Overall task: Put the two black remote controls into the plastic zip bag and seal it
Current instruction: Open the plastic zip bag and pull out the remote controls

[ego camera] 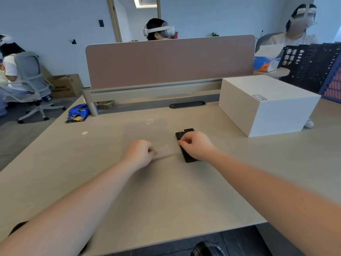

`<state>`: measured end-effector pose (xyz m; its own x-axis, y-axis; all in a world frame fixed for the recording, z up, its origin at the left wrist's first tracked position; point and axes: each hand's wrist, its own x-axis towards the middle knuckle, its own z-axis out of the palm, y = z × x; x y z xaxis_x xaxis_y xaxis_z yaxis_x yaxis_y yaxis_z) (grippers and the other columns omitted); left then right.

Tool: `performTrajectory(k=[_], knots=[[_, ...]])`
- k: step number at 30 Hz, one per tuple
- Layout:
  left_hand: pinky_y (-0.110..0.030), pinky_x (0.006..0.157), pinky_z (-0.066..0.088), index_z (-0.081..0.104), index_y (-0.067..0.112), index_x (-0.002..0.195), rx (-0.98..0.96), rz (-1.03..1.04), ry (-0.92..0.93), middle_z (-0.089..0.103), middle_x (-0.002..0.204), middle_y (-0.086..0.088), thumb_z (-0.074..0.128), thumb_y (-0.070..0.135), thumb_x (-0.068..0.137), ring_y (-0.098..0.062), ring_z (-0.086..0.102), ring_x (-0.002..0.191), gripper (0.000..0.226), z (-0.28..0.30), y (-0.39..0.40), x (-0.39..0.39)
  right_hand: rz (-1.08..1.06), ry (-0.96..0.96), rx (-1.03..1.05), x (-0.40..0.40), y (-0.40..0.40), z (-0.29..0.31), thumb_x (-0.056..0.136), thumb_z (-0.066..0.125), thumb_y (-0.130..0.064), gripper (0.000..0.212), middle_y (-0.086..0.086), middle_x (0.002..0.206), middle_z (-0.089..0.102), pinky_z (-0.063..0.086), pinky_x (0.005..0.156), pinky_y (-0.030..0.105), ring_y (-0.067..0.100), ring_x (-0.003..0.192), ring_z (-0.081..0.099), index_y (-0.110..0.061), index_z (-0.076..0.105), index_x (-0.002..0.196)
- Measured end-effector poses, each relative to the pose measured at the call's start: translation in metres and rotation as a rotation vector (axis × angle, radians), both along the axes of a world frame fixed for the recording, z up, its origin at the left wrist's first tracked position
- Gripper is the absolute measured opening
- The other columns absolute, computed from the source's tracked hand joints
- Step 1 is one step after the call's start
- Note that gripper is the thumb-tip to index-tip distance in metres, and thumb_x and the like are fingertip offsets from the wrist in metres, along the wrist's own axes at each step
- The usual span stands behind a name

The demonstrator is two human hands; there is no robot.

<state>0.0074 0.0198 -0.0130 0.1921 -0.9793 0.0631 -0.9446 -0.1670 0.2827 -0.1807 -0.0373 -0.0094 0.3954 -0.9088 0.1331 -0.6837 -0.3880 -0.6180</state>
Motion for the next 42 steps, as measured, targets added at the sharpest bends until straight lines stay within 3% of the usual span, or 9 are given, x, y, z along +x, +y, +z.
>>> performTrajectory(k=[3, 6, 9, 13, 27, 31, 35, 38, 42], knots=[[-0.031, 0.062, 0.037, 0.059, 0.012, 0.064, -0.096, 0.105, 0.165, 0.061, 0.074, -0.011, 0.057, 0.025, 0.091, -0.034, 0.058, 0.078, 0.030, 0.003, 0.000, 0.006, -0.021, -0.104, 0.125, 0.004, 0.002, 0.004, 0.092, 0.056, -0.026, 0.026, 0.004, 0.091, 0.065, 0.046, 0.075, 0.028, 0.020, 0.083, 0.057, -0.003, 0.069, 0.093], [-0.033, 0.065, 0.043, 0.070, 0.006, 0.080, -0.163, 0.121, 0.335, 0.070, 0.081, -0.015, 0.057, 0.022, 0.091, -0.035, 0.063, 0.081, 0.023, 0.002, -0.001, 0.000, 0.036, -0.146, 0.301, 0.012, 0.007, 0.007, 0.092, 0.058, -0.031, 0.024, 0.002, 0.083, 0.066, 0.047, 0.058, 0.021, 0.014, 0.068, 0.057, -0.009, 0.067, 0.087], [-0.035, 0.068, 0.048, 0.072, 0.011, 0.079, -0.197, 0.095, 0.430, 0.072, 0.081, -0.011, 0.060, 0.022, 0.089, -0.030, 0.063, 0.077, 0.019, -0.002, -0.002, -0.009, 0.052, -0.173, 0.352, 0.021, 0.010, 0.005, 0.091, 0.059, -0.037, 0.029, 0.001, 0.086, 0.067, 0.054, 0.064, 0.026, 0.014, 0.071, 0.060, -0.010, 0.068, 0.090], [-0.024, 0.063, 0.038, 0.073, 0.012, 0.084, -0.224, 0.082, 0.483, 0.065, 0.076, -0.001, 0.067, 0.023, 0.085, -0.018, 0.055, 0.071, 0.013, -0.003, -0.002, -0.017, 0.050, -0.273, 0.409, 0.029, 0.012, 0.003, 0.091, 0.058, -0.038, 0.034, 0.008, 0.098, 0.071, 0.058, 0.075, 0.031, 0.014, 0.080, 0.065, -0.007, 0.070, 0.100], [-0.025, 0.060, 0.039, 0.073, 0.013, 0.081, -0.223, 0.044, 0.593, 0.062, 0.069, 0.002, 0.064, 0.019, 0.088, -0.016, 0.052, 0.067, 0.013, -0.013, -0.005, -0.021, -0.134, -0.430, 0.541, 0.045, 0.011, 0.002, 0.090, 0.051, -0.004, 0.019, 0.009, 0.068, 0.064, 0.045, 0.038, 0.011, 0.013, 0.054, 0.059, 0.000, 0.069, 0.086], [-0.023, 0.055, 0.038, 0.064, 0.020, 0.071, -0.191, 0.060, 0.632, 0.056, 0.061, 0.009, 0.062, 0.015, 0.088, -0.015, 0.050, 0.062, 0.018, -0.015, -0.011, -0.021, -0.147, -0.407, 0.514, 0.043, 0.010, 0.004, 0.089, 0.046, -0.002, 0.025, 0.007, 0.066, 0.065, 0.048, 0.041, 0.012, 0.013, 0.055, 0.060, 0.004, 0.070, 0.093], [-0.031, 0.070, 0.045, 0.068, 0.016, 0.074, -0.156, 0.089, 0.614, 0.062, 0.067, 0.001, 0.064, 0.015, 0.086, -0.020, 0.054, 0.070, 0.013, -0.016, -0.015, -0.021, -0.160, -0.343, 0.458, 0.041, 0.008, -0.001, 0.086, 0.048, -0.005, 0.022, 0.004, 0.065, 0.067, 0.057, 0.075, 0.035, 0.019, 0.066, 0.063, -0.006, 0.069, 0.080], [-0.036, 0.076, 0.051, 0.067, 0.016, 0.074, -0.177, 0.099, 0.560, 0.067, 0.076, -0.007, 0.063, 0.014, 0.086, -0.026, 0.059, 0.075, 0.012, -0.016, -0.016, -0.022, -0.165, -0.325, 0.412, 0.041, 0.011, -0.002, 0.084, 0.049, -0.008, 0.020, 0.002, 0.062, 0.065, 0.048, 0.068, 0.033, 0.022, 0.070, 0.060, -0.011, 0.063, 0.070], [-0.030, 0.068, 0.043, 0.058, 0.018, 0.073, -0.207, 0.102, 0.463, 0.063, 0.078, -0.006, 0.058, 0.015, 0.087, -0.027, 0.056, 0.075, 0.015, -0.018, -0.014, -0.028, -0.156, -0.341, 0.398, 0.043, 0.013, 0.001, 0.082, 0.055, -0.011, 0.018, 0.004, 0.063, 0.065, 0.045, 0.066, 0.031, 0.020, 0.066, 0.059, 0.002, 0.067, 0.085]])
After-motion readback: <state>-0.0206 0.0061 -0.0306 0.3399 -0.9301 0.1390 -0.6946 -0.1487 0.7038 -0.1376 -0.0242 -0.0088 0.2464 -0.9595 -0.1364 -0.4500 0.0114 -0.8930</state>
